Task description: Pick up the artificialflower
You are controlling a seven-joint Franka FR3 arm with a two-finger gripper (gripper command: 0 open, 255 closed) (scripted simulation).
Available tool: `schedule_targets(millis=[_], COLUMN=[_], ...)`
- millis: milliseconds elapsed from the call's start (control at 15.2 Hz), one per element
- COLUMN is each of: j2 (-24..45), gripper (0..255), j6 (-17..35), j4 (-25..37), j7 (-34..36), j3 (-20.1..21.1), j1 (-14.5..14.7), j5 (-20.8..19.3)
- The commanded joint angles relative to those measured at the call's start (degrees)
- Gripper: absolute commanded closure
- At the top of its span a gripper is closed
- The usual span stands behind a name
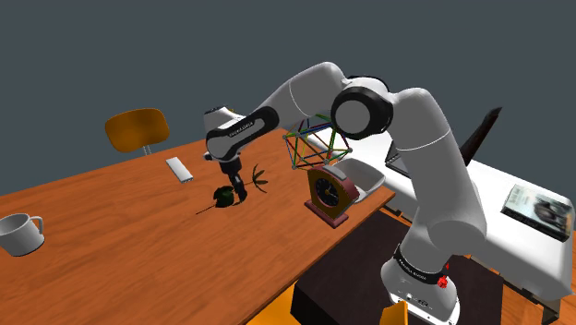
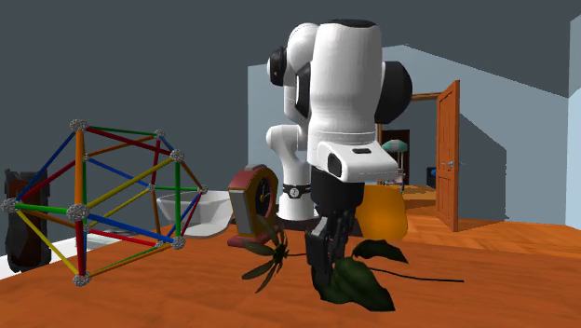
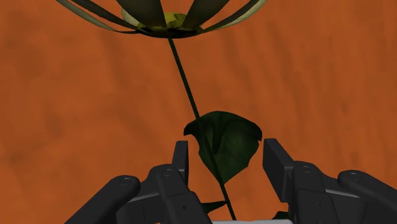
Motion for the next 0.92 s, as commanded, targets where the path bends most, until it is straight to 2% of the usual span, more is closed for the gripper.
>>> schedule_targets(millis=[0,858], j2=[-0.99,-5.32], gripper=[255,255], j6=[-0.96,-7.19], j4=[-0.03,1.88], j7=[0.02,-0.11], j3=[0.03,0.12], j1=[0.01,-0.03], j5=[0.03,0.19])
